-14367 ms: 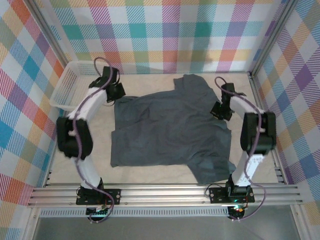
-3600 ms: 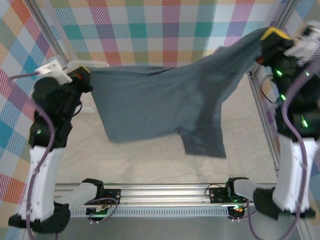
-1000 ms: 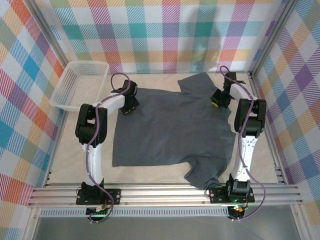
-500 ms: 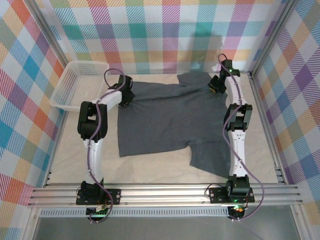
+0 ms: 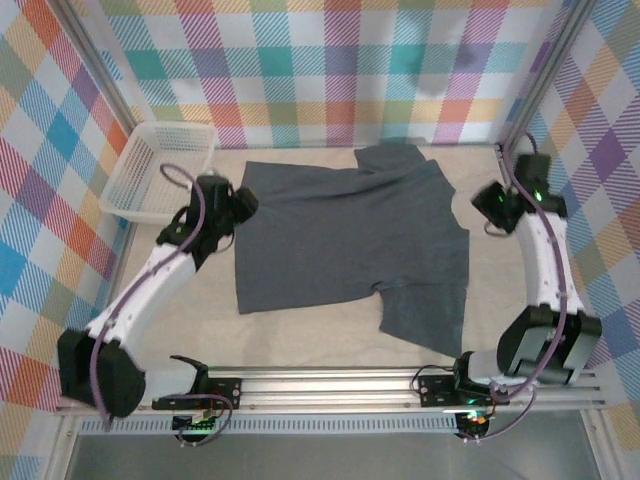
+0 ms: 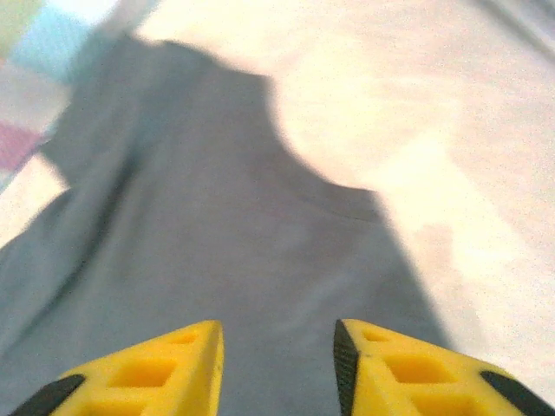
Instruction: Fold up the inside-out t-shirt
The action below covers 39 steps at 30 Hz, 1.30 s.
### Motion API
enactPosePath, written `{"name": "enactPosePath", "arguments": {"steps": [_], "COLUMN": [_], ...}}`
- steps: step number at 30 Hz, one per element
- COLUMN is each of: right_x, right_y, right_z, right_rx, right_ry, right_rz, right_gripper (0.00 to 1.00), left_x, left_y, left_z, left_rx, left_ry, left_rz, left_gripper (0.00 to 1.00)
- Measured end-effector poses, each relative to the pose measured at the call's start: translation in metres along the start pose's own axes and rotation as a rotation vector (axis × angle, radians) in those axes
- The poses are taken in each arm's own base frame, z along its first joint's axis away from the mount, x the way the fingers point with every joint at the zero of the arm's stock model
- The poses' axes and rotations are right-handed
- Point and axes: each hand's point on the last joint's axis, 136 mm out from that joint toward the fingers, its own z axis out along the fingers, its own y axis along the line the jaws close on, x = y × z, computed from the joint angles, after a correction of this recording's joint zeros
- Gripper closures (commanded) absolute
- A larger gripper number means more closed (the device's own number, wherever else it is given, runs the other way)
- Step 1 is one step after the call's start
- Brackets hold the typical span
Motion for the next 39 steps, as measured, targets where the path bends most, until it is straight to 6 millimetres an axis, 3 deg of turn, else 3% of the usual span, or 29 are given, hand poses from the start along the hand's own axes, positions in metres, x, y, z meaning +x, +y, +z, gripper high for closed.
{"name": "enactPosePath", "arguments": {"steps": [2,4,6,8,16,29,31,35,39], "right_x": [0.027,0.062,0.092,0.102,0.121,0.143,0.144,0.146,0.146], "right_y": [-0.045,-0.07,-0.083,-0.086,-0.09,-0.094,-0.091,-0.088,-0.091], "right_z": [0.022,0.049,0.068,0.078,0.095,0.084,0.084,0.087,0.088], "right_rx": [0.095,0.162,0.196,0.196,0.17,0.179,0.167,0.167,0.185], "right_ry": [0.074,0.196,0.305,0.353,0.4,0.415,0.414,0.419,0.416], "right_rz": [0.049,0.053,0.046,0.044,0.051,0.062,0.061,0.065,0.076], "right_gripper": [0.52,0.51,0.51,0.52,0.53,0.56,0.6,0.89,0.99], "left_x": [0.025,0.046,0.067,0.078,0.083,0.087,0.086,0.089,0.098], "left_y": [0.026,0.047,0.067,0.076,0.08,0.085,0.085,0.088,0.098], "left_z": [-0.004,-0.004,-0.003,-0.003,-0.012,-0.017,-0.017,-0.018,-0.021], "left_rx": [-0.046,-0.093,-0.142,-0.166,-0.171,-0.191,-0.191,-0.206,-0.249], "left_ry": [0.045,0.093,0.147,0.183,0.208,0.222,0.22,0.227,0.256], "left_rz": [0.01,0.021,0.033,0.038,0.039,0.042,0.042,0.025,-0.029], "left_gripper": [0.44,0.43,0.42,0.41,0.4,0.39,0.39,0.36,0.33]}}
